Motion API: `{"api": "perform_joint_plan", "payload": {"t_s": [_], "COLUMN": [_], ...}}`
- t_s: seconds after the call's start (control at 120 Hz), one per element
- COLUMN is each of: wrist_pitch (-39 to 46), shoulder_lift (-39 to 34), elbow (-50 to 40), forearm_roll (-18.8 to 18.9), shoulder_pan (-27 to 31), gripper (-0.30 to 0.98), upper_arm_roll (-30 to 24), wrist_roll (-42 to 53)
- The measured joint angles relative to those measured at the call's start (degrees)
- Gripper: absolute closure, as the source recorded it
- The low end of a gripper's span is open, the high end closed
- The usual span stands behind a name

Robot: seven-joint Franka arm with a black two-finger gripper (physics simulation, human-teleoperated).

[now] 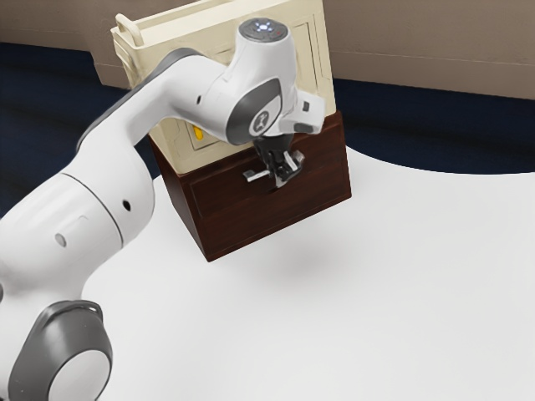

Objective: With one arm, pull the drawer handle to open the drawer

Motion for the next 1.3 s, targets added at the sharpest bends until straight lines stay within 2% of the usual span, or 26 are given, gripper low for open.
{"api": "perform_joint_plan", "payload": {"t_s": [0.025,0.1,0.317,0.608,0.842,1.3], "wrist_pitch": [0.55,1.68,3.58,5.94,7.45,9.25], "shoulder_lift": [-1.14,-3.94,-6.52,-8.08,-11.21,-16.56], "elbow": [-1.62,-5.20,-8.98,-11.93,-16.31,-24.34], "forearm_roll": [-0.04,-0.69,-2.96,-5.70,-6.19,-5.98], "shoulder_pan": [-0.28,-0.95,-2.70,-6.31,-8.37,-16.10], "gripper": [0.87,0.76,0.80,0.78,0.77,0.76], "upper_arm_roll": [-0.13,0.41,2.25,4.09,4.11,8.84], "wrist_roll": [-0.05,-0.08,-0.15,-0.56,-0.79,-1.78]}}
